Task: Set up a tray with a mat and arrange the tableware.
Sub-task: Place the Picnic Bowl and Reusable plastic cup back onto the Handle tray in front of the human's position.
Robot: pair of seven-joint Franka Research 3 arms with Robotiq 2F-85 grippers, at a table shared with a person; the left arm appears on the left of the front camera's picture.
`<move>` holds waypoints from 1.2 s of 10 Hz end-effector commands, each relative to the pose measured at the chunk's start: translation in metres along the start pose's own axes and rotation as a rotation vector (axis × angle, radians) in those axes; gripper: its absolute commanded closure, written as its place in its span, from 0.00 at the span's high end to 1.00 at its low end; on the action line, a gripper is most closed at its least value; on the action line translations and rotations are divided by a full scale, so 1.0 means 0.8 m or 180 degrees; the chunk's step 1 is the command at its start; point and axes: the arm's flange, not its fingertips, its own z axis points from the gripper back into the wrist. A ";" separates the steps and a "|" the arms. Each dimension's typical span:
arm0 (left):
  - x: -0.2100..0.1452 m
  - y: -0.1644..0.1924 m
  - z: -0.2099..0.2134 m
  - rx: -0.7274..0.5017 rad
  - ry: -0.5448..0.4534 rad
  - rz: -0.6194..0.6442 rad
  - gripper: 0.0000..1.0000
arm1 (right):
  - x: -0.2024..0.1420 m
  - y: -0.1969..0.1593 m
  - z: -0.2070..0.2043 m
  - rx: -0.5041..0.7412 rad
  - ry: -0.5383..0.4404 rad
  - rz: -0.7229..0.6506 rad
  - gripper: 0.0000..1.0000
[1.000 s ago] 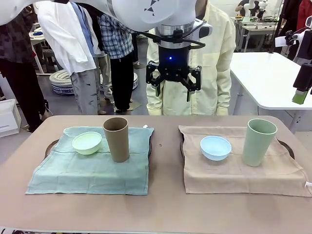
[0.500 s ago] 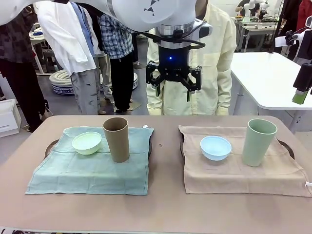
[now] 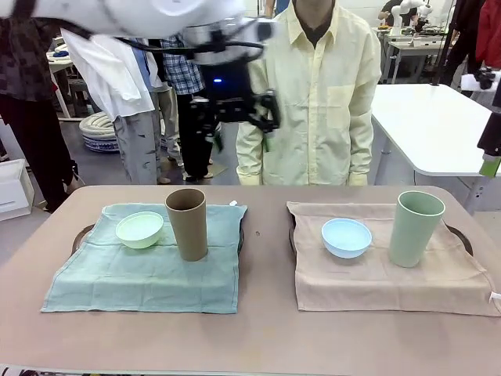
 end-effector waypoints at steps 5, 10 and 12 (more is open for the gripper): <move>-0.086 0.197 0.067 -0.1149 0.0157 0.0419 1.00 | -0.061 -0.090 0.037 0.1723 -0.0559 -0.0259 1.00; -0.097 0.267 0.089 -0.1432 0.0267 0.0462 1.00 | -0.086 -0.110 0.016 0.1800 -0.0596 -0.0304 1.00; -0.097 0.267 0.089 -0.1432 0.0267 0.0462 1.00 | -0.092 -0.125 0.030 0.2109 -0.0666 -0.0443 1.00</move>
